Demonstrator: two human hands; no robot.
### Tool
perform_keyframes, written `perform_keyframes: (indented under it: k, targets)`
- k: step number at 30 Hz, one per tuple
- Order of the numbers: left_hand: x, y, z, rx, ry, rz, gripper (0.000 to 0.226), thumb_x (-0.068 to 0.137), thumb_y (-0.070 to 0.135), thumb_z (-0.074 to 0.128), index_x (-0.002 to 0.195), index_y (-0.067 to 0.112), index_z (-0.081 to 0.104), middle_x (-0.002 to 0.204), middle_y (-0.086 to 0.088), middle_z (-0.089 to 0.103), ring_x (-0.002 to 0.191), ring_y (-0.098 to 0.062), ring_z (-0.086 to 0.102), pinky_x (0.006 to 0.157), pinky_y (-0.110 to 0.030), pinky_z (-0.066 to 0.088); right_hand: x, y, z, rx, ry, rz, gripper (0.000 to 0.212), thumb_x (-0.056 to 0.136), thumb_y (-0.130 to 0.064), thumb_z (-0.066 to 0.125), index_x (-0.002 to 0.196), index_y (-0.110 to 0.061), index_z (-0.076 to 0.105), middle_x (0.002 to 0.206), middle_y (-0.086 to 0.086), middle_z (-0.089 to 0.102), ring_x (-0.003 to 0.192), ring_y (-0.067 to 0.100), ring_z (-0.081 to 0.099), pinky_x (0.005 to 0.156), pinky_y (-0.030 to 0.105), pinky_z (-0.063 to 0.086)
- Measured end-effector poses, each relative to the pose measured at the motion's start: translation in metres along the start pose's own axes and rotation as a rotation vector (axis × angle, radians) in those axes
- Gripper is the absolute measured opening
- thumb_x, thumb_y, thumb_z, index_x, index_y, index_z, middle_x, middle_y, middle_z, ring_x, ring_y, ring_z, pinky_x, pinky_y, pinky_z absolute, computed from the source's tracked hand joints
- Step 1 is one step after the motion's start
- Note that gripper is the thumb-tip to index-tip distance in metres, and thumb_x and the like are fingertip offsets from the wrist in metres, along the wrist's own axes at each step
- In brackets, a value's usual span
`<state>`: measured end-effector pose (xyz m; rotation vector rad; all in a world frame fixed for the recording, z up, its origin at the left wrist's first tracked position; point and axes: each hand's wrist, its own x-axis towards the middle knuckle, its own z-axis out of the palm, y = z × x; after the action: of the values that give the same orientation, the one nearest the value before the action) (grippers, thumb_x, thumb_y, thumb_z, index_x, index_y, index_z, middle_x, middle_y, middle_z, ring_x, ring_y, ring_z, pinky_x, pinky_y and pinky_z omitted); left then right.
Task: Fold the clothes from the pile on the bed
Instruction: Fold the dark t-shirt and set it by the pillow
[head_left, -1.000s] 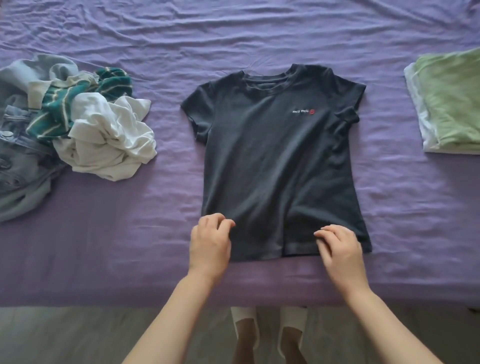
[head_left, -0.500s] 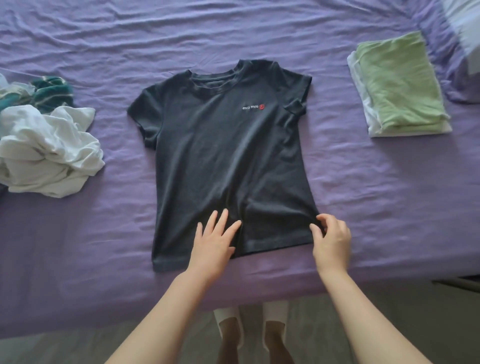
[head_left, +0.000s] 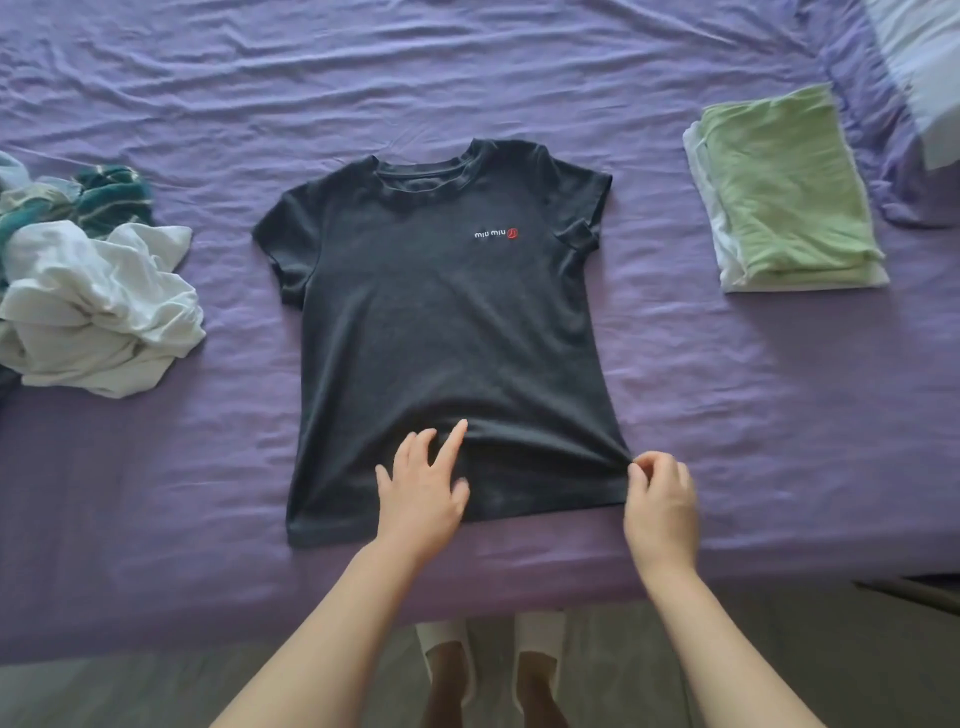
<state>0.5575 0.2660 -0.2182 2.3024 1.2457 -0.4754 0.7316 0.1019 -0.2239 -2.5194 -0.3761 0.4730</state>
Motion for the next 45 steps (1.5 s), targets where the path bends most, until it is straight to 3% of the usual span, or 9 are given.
perform_keyframes:
  k: [8,14,17,20,27,32,35,40,45]
  targets:
    - [-0.004,0.032,-0.008,0.304,-0.002,0.073,0.047,0.093,0.034,0.049,0.138,0.037,0.037,0.123,-0.002,0.045,0.114,-0.023,0.041,0.096,-0.033,0.035,0.002,-0.01,-0.01,-0.281,-0.07,-0.129,0.042,0.074,0.004,0.062,0.114,-0.005,0.057,0.112,0.016,0.059,0.098,0.038,0.056,0.08,0.044,0.041]
    - [0.0,0.047,-0.014,0.191,-0.039,0.211,0.032,0.093,0.029,0.043,0.121,0.025,0.056,0.135,-0.005,0.043,0.129,-0.027,0.035,0.09,-0.031,0.036,0.015,-0.038,-0.01,-0.503,-0.253,-0.704,0.058,0.046,-0.005,0.08,0.102,-0.016,0.072,0.119,0.013,0.064,0.108,0.032,0.062,0.08,0.045,0.053]
    - [0.012,0.046,-0.022,0.251,-0.161,0.261,0.051,0.094,0.037,0.044,0.142,0.032,0.031,0.156,-0.005,0.013,0.138,-0.027,0.022,0.104,-0.04,0.031,0.024,-0.046,-0.014,-0.595,-0.307,-0.689,0.038,0.035,-0.016,0.088,0.069,-0.02,0.073,0.084,0.006,0.071,0.075,0.028,0.068,0.06,0.038,0.053]
    - [0.023,0.05,-0.036,0.284,-0.258,0.258,0.036,0.096,0.043,0.036,0.121,0.026,0.056,0.126,-0.005,0.051,0.112,-0.026,0.049,0.086,-0.036,0.04,0.034,-0.059,-0.018,-0.586,-0.303,-0.621,0.03,0.042,-0.027,0.09,0.045,-0.017,0.061,0.054,0.0,0.057,0.052,0.025,0.056,0.049,0.033,0.045]
    - [0.101,0.044,-0.067,0.179,-0.073,0.355,0.05,0.095,0.03,0.045,0.143,0.026,0.03,0.157,-0.007,0.009,0.144,-0.025,0.005,0.113,-0.042,0.019,0.096,-0.129,0.01,-0.606,-0.301,-0.592,0.054,0.052,-0.022,0.088,0.102,-0.017,0.072,0.112,0.011,0.068,0.105,0.03,0.064,0.078,0.043,0.056]
    - [0.177,0.035,-0.098,0.321,-0.076,0.368,0.07,0.095,0.042,0.046,0.149,0.031,0.004,0.157,-0.009,-0.017,0.144,-0.031,-0.018,0.114,-0.055,-0.001,0.156,-0.166,0.038,-0.819,-0.389,-0.61,0.061,0.09,-0.046,0.051,0.145,-0.028,0.03,0.154,0.008,0.025,0.142,0.032,0.02,0.111,0.053,0.021]
    - [0.214,0.035,-0.108,0.352,-0.053,0.407,0.073,0.094,0.05,0.041,0.149,0.032,-0.003,0.157,-0.006,-0.019,0.143,-0.03,-0.02,0.113,-0.056,-0.005,0.188,-0.168,0.045,-0.868,-0.343,-0.464,0.061,0.096,-0.054,0.023,0.15,-0.03,0.005,0.159,-0.006,0.004,0.145,0.027,-0.003,0.113,0.054,-0.002]
    - [0.261,0.065,-0.124,0.368,-0.044,0.5,0.071,0.095,0.056,0.034,0.149,0.033,-0.004,0.158,-0.002,-0.015,0.144,-0.029,-0.018,0.112,-0.057,-0.009,0.209,-0.181,0.036,-0.563,-0.115,-0.525,0.037,0.081,-0.029,0.071,0.112,-0.01,0.067,0.125,0.013,0.06,0.125,0.034,0.049,0.101,0.054,0.04]
    - [0.297,0.106,-0.138,0.378,-0.062,0.565,0.071,0.096,0.052,0.035,0.15,0.03,-0.005,0.159,-0.001,-0.014,0.144,-0.028,-0.018,0.112,-0.058,-0.008,0.261,-0.192,0.031,-0.251,-0.135,-0.261,0.053,0.095,-0.029,0.049,0.144,-0.014,0.032,0.153,0.013,0.023,0.14,0.027,0.021,0.112,0.036,0.02]
